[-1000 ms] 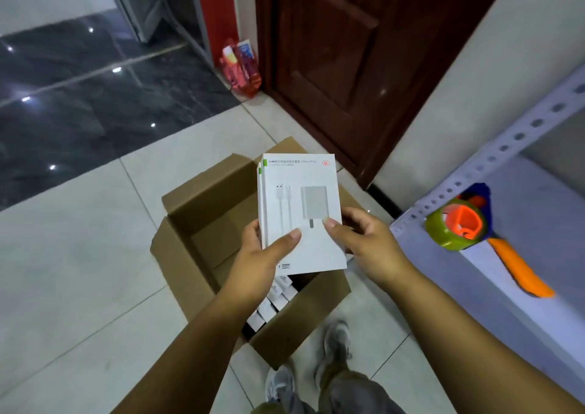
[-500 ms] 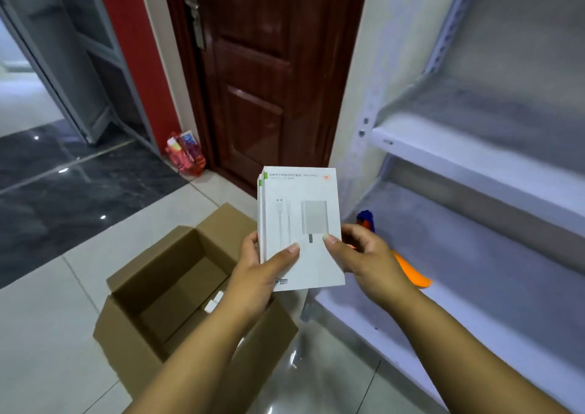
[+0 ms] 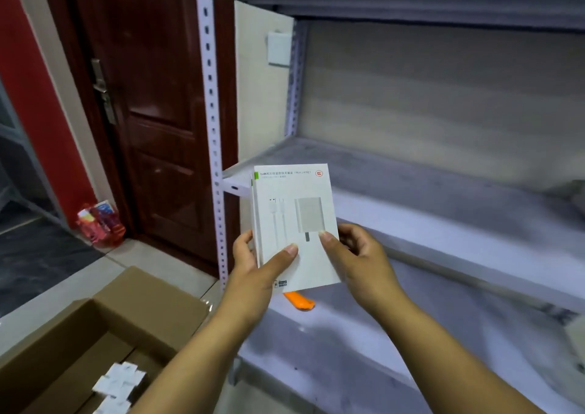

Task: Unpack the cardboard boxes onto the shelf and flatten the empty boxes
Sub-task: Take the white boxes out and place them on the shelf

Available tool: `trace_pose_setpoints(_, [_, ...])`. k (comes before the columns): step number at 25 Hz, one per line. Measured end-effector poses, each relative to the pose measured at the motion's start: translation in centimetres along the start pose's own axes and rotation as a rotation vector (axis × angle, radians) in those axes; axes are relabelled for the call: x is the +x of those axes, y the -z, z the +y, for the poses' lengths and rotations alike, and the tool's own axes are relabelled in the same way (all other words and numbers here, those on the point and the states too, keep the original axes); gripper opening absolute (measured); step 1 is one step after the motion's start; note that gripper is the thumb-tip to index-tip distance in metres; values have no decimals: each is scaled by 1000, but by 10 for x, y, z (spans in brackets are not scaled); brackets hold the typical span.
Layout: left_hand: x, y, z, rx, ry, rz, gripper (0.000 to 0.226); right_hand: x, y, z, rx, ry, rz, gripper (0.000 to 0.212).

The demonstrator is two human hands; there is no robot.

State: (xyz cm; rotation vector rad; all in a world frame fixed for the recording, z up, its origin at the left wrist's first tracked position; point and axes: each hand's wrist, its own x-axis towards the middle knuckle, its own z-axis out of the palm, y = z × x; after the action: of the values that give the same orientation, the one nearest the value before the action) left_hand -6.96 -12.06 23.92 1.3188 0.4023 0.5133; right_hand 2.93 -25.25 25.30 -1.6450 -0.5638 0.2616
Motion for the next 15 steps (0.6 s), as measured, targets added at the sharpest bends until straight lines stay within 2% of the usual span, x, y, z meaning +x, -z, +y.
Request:
trace_pose_setpoints(3, [-3, -47, 7, -13, -22, -52, 92, -7, 45, -5, 0, 25, 103, 19])
trace_pose_setpoints(9, [7, -133, 17, 27, -45, -190, 57, -16, 125, -21, -39, 47, 282, 22])
trace_pose_setpoints(15, [37, -200, 19, 136, -51, -370, 53, -5, 185, -25, -83, 47, 456, 19])
